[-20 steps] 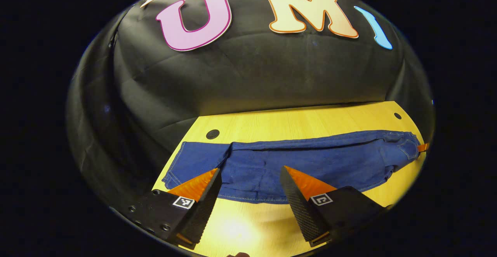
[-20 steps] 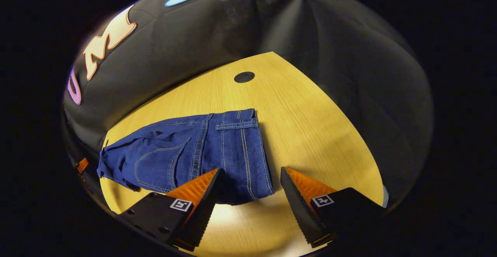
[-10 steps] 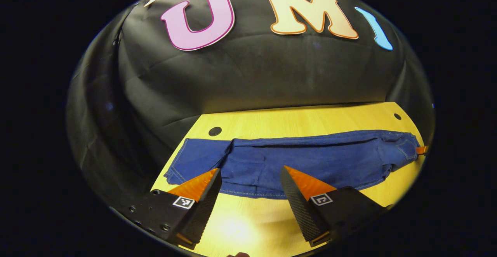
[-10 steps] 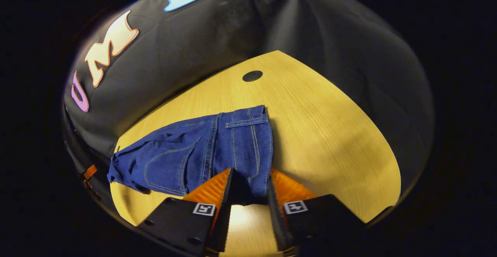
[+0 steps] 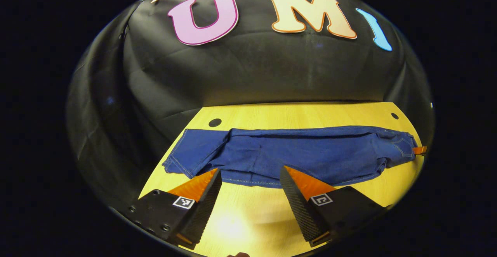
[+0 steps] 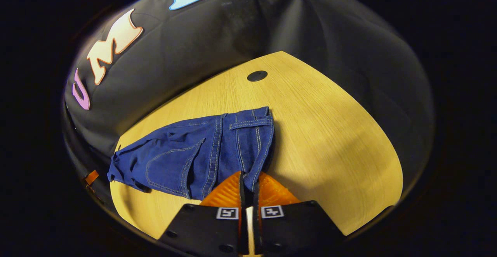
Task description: Grasp the waist and the cuffs of the jeans and fold them to make the two legs overlap; first hold the waist and fold one-third of the jeans toward the cuffs, then hold the cuffs and fold the remaining one-third in the same direction to finish folding.
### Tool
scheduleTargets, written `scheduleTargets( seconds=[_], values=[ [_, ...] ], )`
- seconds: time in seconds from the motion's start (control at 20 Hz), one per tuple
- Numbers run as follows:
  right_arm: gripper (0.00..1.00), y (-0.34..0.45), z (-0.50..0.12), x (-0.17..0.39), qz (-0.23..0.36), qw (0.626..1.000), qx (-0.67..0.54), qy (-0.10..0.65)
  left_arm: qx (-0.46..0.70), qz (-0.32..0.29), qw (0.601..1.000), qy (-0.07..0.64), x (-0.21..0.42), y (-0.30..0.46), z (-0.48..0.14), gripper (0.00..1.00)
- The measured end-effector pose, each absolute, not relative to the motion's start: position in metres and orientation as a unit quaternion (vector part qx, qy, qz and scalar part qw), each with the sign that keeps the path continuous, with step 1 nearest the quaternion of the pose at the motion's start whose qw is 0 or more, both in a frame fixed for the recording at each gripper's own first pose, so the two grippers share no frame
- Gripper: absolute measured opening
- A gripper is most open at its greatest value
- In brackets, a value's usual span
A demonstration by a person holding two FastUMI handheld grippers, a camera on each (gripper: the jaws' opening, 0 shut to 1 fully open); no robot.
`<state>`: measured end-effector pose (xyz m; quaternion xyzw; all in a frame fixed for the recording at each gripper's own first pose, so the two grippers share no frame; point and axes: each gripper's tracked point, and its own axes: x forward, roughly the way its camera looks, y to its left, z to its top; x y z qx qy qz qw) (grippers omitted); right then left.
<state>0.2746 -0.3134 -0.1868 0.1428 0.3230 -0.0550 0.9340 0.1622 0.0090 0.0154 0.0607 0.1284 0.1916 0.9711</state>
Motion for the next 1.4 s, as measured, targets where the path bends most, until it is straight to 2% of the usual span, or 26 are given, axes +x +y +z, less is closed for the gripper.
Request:
scheduleTargets(
  seconds=[0.05, 0.2, 0.45, 0.65, 0.8, 0.95, 1.4],
  values=[
    [0.04, -0.313, -0.187, 0.27, -0.057, 0.936, 0.125, 0.323, 0.06, 0.191, 0.971, 0.13, 0.161, 0.008, 0.013, 0.92],
    [0.04, -0.317, -0.176, 0.271, -0.081, 0.942, 0.082, 0.316, 0.06, 0.187, 0.972, 0.133, 0.159, 0.006, 0.011, 0.92],
    [0.0, -0.321, -0.13, 0.271, -0.15, 0.95, -0.005, 0.275, 0.055, 0.186, 0.973, 0.123, 0.15, 0.017, 0.016, 0.92],
    [0.02, -0.302, -0.086, 0.273, -0.159, 0.962, -0.033, 0.221, 0.033, 0.189, 0.974, 0.12, 0.139, 0.039, 0.01, 0.92],
    [0.02, -0.261, -0.033, 0.266, -0.115, 0.982, 0.014, 0.151, 0.026, 0.178, 0.976, 0.123, 0.135, 0.059, 0.002, 0.92],
    [0.02, -0.174, 0.008, 0.294, -0.053, 0.988, 0.103, 0.098, 0.024, 0.147, 0.981, 0.122, 0.138, 0.075, -0.002, 0.91],
    [0.02, -0.044, -0.039, 0.336, 0.01, 0.987, 0.096, 0.126, 0.045, 0.094, 0.985, 0.137, 0.155, 0.117, -0.009, 0.91]
  ],
)
